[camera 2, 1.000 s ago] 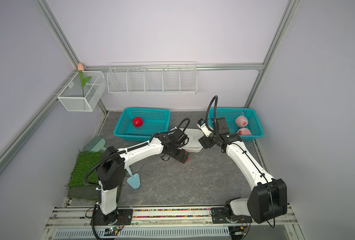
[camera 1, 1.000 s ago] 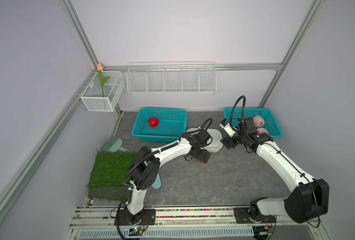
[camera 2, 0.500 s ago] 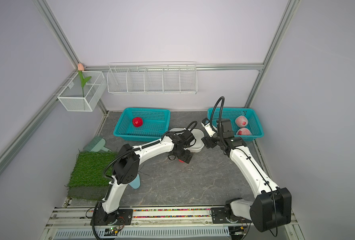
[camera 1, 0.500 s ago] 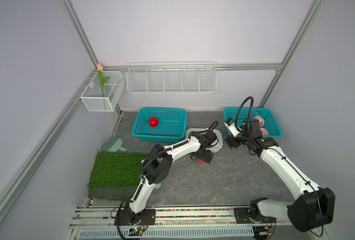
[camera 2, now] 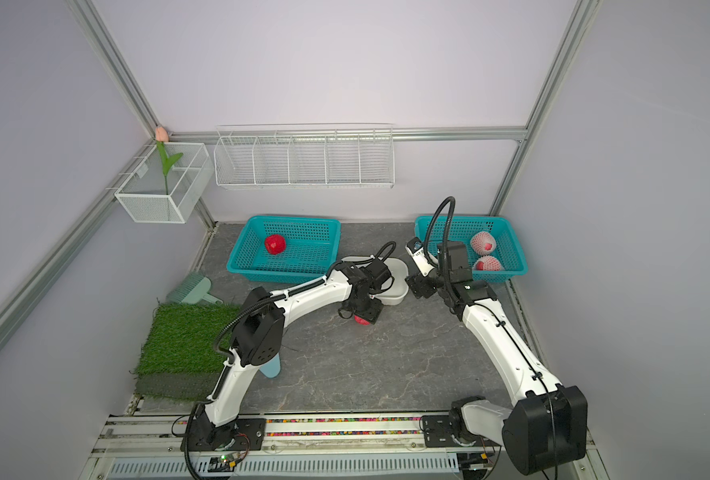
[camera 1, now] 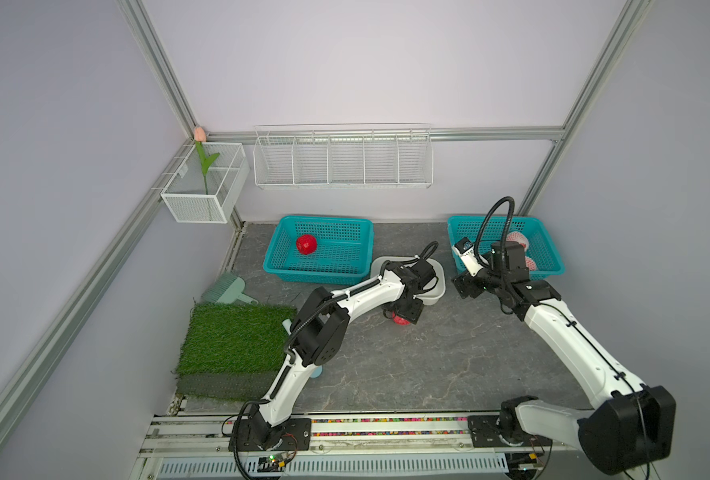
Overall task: Remove foam nets from apples
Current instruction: Pick up the apple from the center of the board, then place the apple in the basket.
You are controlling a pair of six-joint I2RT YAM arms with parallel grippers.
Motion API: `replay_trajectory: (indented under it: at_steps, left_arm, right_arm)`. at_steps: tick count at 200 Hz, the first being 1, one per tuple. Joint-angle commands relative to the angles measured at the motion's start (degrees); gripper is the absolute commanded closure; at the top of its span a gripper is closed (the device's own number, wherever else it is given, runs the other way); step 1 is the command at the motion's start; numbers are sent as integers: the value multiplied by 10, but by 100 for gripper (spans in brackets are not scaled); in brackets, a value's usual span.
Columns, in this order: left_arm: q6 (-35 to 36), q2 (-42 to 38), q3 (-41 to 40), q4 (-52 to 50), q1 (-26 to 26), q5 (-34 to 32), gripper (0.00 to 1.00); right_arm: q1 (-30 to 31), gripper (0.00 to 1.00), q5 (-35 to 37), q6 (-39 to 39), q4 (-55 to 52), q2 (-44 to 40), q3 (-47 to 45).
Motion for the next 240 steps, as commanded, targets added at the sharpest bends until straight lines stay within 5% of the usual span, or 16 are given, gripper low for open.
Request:
replay_trajectory:
  at_steps: [1,42,86,143,192,240]
  left_arm:
    - [-2,-21,-18,-4,1,10,35]
    - [10,-74,-75,31,0,21,43]
    - [21,-225,-200,105,-2,2,44]
    - [36,-353,-256,105,9,-110,44]
    - [88,-365,-236,147,149,-87,43]
    - [104,-250,-128,168,247,-41,43]
  right_arm:
    - [-3,11,-11,1,7,-11,-5]
    - [-2,11,-18,8,8,-16,-10]
    - [-6,11,52,61,35,-20,-22]
    - [-7,11,67,118,90,-46,-41]
    - [-7,11,139,162,104,-36,-57]
    - [-8,11,137,141,66,12,-36]
